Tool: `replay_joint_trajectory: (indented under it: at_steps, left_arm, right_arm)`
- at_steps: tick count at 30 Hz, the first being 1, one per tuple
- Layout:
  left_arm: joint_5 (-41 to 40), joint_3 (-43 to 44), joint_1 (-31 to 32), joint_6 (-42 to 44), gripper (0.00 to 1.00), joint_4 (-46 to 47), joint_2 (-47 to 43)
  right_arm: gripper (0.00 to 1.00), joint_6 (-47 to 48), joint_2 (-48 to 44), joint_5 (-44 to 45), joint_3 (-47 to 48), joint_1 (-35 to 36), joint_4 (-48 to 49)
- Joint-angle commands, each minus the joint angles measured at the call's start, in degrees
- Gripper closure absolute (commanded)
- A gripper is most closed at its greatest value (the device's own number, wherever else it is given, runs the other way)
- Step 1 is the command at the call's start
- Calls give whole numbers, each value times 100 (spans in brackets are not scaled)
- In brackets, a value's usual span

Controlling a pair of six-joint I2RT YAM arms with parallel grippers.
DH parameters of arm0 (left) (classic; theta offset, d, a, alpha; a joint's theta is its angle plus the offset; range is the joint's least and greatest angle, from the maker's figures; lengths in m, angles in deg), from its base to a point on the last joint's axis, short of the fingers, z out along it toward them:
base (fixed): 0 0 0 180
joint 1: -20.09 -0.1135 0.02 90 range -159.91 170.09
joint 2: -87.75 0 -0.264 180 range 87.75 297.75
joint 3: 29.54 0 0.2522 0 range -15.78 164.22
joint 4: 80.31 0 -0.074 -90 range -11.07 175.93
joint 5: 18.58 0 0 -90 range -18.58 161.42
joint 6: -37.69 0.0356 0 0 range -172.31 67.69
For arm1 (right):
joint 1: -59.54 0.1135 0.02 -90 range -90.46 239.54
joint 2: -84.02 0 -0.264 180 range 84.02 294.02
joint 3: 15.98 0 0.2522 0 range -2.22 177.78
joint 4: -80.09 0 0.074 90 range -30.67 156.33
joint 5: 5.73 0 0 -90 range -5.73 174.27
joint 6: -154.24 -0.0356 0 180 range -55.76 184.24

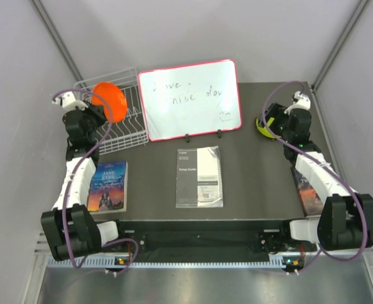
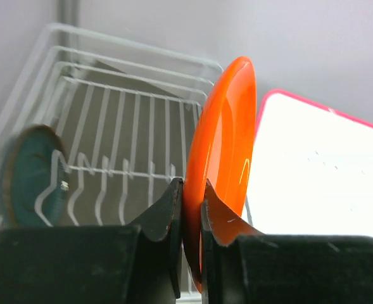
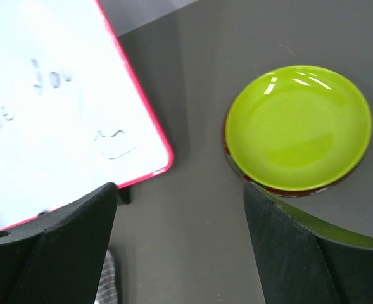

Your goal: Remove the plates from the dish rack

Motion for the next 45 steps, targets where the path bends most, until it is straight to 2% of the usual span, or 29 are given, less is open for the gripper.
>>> replay_joint_trajectory:
  at_steps: [1, 9, 13, 16, 19, 29, 34, 35, 38, 39, 40, 41, 43, 44, 45]
  left_arm:
    - [1084, -231, 1, -575, 100, 115, -174]
    - [2369, -398, 221, -1270, 100, 879, -131]
    - [2439, -565, 598, -1402, 100, 1265, 61]
    - [2509, -688, 854, -1577, 100, 1564, 272]
    - [2580, -855, 1117, -1727, 100, 2012, 483]
    - [2317, -890, 2338, -1692, 100, 2268, 932]
    - [2272, -864, 2576, -1692, 100, 2400, 1169]
    - [2272, -873, 2646, -1701, 100, 2426, 1196]
    - [2290, -890, 2744, -1719, 100, 2505, 1319]
    - [2290, -890, 2752, -1719, 100, 2532, 1336]
    - [2307, -890, 2770, -1719, 100, 2575, 1363]
    - [2325, -899, 2770, -1727, 100, 2611, 1398]
    - [2378, -873, 2779, -1745, 100, 2628, 1468]
    - [2404, -855, 2779, -1728, 89, 2620, 1503]
    - [2413, -820, 2779, -1684, 73, 2524, 1530]
  right_arm:
    - [19, -124, -362, -368, 34, 395, 209]
    - [18, -168, -178, -869, 316, 1239, 745]
    - [18, -422, 365, -1824, 509, 1617, 1360]
    - [18, -555, 762, -2187, 693, 1837, 1598]
    - [19, -441, 1131, -2241, 966, 2110, 1616]
    - [19, -967, 2230, -2750, 1414, 2330, 2345]
    - [21, -1179, 2564, -3022, 1476, 2330, 2705]
    - [28, -1179, 2608, -3049, 1502, 2321, 2723]
    - [66, -1188, 2723, -3128, 1546, 2321, 2793]
    - [72, -1240, 2758, -3155, 1529, 2321, 2855]
    - [82, -1267, 2767, -3224, 1538, 2312, 2942]
    - [97, -1267, 2784, -3234, 1538, 2295, 2943]
    - [100, -1293, 2741, -3216, 1433, 2225, 3056]
    - [100, -1319, 2697, -3182, 1380, 2190, 3083]
    - [100, -1380, 2583, -3112, 1223, 2076, 3110]
